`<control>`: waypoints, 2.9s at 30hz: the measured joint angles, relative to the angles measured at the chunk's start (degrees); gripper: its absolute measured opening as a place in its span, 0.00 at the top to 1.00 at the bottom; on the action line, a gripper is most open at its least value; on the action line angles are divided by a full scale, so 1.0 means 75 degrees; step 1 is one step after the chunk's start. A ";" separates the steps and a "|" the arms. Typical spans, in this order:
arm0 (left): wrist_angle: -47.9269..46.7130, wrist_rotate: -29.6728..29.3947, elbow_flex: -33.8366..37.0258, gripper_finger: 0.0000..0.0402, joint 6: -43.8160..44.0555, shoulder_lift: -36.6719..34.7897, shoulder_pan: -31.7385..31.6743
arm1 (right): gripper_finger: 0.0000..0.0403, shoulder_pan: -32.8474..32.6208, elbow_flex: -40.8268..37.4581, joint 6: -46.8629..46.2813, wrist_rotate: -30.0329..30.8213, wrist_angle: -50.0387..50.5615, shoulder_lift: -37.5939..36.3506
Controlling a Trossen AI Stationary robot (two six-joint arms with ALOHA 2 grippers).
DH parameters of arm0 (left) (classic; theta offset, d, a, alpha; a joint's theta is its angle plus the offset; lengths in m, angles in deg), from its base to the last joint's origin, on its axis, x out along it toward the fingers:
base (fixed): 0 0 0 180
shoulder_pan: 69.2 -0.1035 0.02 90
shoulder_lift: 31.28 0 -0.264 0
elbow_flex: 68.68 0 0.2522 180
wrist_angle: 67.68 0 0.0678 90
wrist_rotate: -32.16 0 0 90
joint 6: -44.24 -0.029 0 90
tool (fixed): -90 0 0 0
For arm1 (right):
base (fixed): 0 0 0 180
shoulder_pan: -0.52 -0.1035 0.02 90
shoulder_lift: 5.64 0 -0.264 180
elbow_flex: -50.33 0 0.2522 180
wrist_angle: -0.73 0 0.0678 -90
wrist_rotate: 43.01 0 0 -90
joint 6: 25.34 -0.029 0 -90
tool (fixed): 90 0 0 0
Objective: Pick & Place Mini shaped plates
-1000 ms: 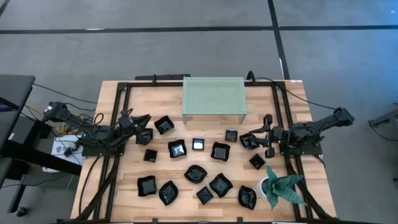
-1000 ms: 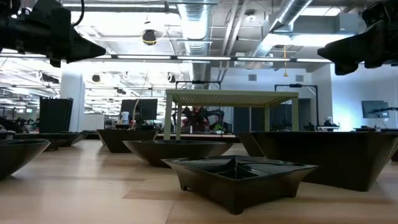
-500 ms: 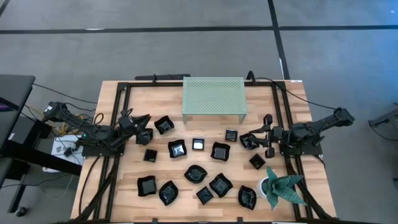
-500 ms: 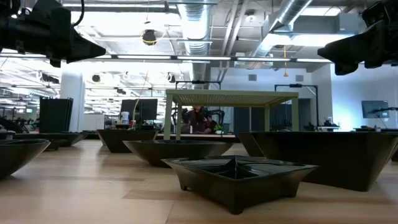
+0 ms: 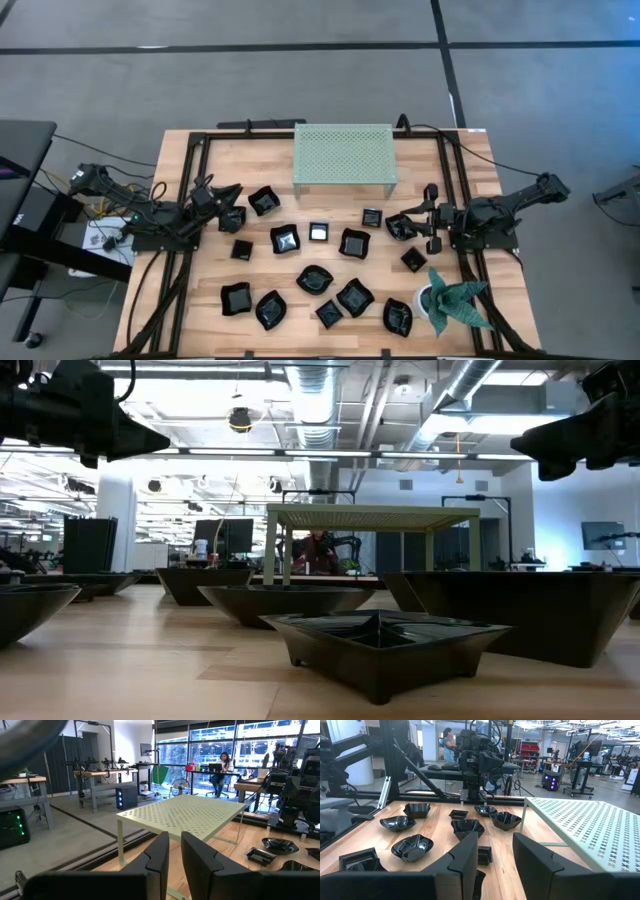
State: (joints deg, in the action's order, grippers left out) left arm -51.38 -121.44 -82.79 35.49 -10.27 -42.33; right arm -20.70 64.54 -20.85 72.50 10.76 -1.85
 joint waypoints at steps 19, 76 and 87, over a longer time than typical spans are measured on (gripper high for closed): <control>0.0000 -0.0001 -0.0001 0.87 0.0000 0.0000 -0.0001 | 0.70 0.0001 -0.0003 0.0000 0.0000 0.0002 0.0000; 0.0000 0.0000 0.0001 0.87 0.0001 0.0000 -0.0002 | 0.70 -0.0001 -0.0001 0.0000 0.0001 0.0002 0.0000; 0.0060 0.0197 -0.0001 0.87 0.0455 0.0000 -0.0002 | 0.70 0.0002 -0.0003 -0.0328 0.0015 -0.1040 0.0000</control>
State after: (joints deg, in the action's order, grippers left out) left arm -50.93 -119.96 -82.80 38.91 -10.27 -42.34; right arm -20.68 64.52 -23.31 72.61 2.96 -1.85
